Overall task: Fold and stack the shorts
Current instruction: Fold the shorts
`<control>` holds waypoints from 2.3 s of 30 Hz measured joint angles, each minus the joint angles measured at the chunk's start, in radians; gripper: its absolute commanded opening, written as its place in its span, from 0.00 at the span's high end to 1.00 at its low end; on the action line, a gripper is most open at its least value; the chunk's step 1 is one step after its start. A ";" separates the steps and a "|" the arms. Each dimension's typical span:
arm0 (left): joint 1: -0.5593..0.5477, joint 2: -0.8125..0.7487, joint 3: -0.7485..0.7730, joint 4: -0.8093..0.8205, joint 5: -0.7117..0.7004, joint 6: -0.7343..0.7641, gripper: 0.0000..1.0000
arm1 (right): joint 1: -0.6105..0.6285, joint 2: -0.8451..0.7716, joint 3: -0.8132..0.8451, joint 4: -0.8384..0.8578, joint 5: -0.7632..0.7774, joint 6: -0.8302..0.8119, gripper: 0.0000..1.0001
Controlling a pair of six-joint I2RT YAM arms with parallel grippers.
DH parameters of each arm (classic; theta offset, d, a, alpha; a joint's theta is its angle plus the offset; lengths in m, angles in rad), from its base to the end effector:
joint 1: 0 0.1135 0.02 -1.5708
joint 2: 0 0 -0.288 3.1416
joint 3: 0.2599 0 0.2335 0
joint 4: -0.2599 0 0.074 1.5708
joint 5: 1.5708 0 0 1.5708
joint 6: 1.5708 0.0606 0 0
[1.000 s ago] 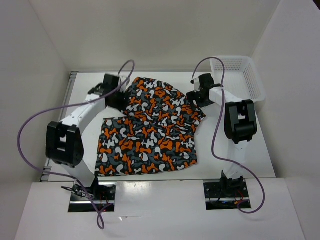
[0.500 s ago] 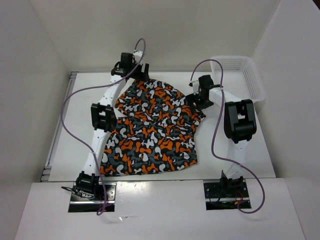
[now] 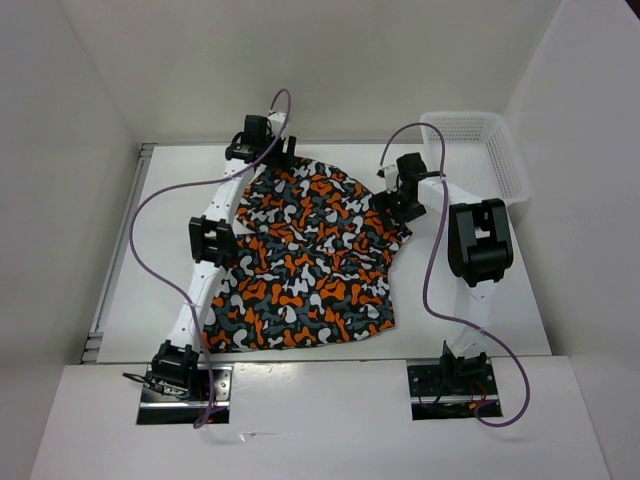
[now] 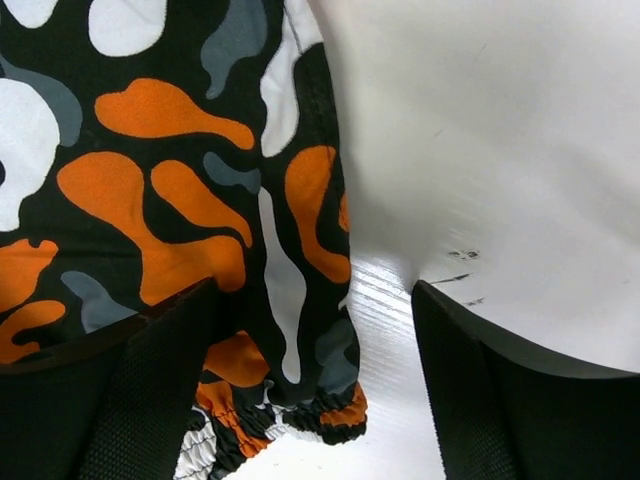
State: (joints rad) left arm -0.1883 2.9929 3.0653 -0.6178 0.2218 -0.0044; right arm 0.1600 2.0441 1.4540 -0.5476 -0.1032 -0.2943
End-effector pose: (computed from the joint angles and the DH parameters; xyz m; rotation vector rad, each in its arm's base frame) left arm 0.6256 -0.1328 0.1633 0.3265 2.0956 -0.3493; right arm 0.4221 0.0744 0.1723 -0.6382 2.6249 0.0993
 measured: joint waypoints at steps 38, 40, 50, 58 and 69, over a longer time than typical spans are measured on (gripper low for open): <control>0.112 -0.947 -0.566 -0.525 0.100 0.000 1.00 | 0.286 -0.449 -0.055 0.000 0.157 -0.336 1.00; 0.080 -1.195 -1.042 -0.352 0.077 0.000 1.00 | 0.296 -0.450 -0.084 -0.004 0.161 -0.359 1.00; -0.066 -1.886 -1.931 0.080 -0.055 0.001 1.00 | 0.370 -0.492 -0.169 -0.012 0.172 -0.392 1.00; -0.064 -2.184 -2.281 0.006 -0.069 0.000 0.58 | 0.433 -0.636 -0.363 -0.080 0.118 -0.493 1.00; -0.088 -2.203 -2.269 -0.281 0.089 0.001 0.31 | 0.621 -0.668 -0.565 -0.215 0.093 -0.661 1.00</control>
State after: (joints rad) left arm -0.2764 0.7902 0.7967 -0.8986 0.3103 -0.0032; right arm 0.7807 1.3758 0.8894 -0.7628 -0.0097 -0.9554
